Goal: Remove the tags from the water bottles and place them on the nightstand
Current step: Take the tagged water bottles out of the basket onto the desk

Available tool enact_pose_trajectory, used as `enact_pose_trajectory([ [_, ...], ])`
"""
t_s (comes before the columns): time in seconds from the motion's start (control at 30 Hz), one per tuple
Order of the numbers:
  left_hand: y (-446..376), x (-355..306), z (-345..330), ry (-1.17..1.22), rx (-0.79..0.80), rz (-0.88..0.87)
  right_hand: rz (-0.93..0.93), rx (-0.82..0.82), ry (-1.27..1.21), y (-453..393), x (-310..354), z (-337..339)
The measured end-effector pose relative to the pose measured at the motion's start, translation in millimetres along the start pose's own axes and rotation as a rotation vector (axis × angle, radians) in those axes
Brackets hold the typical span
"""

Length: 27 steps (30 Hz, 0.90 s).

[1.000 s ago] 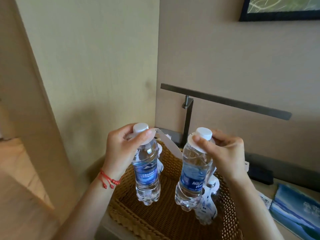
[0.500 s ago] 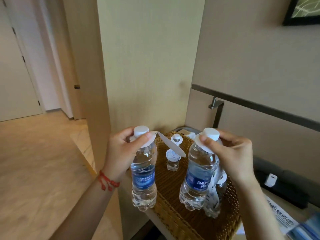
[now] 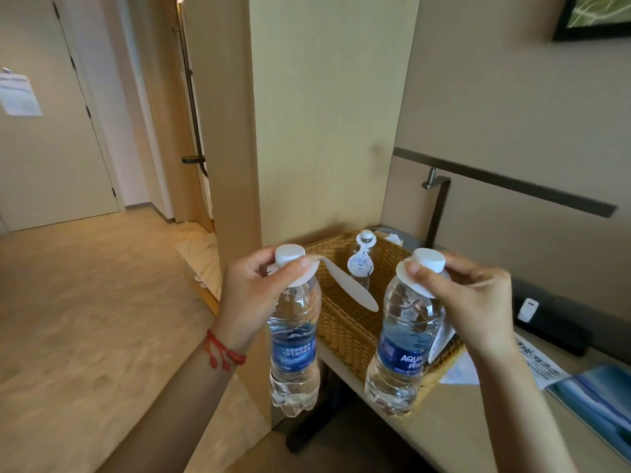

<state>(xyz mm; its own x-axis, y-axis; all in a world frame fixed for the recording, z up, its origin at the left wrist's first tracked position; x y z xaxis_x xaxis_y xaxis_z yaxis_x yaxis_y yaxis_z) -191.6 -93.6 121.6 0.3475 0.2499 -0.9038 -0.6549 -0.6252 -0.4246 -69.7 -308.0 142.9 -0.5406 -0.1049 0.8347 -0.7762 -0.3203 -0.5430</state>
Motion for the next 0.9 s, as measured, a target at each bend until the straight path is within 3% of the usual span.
enact_pose_trajectory([
  [0.47, 97, -27, -55, 0.061, 0.166, 0.004, 0.015, -0.112, 0.213, 105, 44, 90],
  [0.9, 135, -27, -204, 0.129, 0.278, -0.025, -0.087, -0.269, 0.241, 124, 30, 240],
])
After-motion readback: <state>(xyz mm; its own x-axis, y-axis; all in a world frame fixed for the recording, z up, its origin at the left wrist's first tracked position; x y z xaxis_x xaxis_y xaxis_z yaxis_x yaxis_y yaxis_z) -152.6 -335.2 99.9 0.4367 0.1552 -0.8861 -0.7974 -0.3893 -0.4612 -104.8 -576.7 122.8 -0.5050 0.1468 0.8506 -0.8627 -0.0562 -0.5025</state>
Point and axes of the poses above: each hand's wrist, its own y-axis away from the middle knuckle, its own z-axis out of the back of the hand, x = y × z, the point moved 4 cm from there along -y, towards the middle knuckle, and after that the axes turned 1 degree about y, right-handed, at the moved point
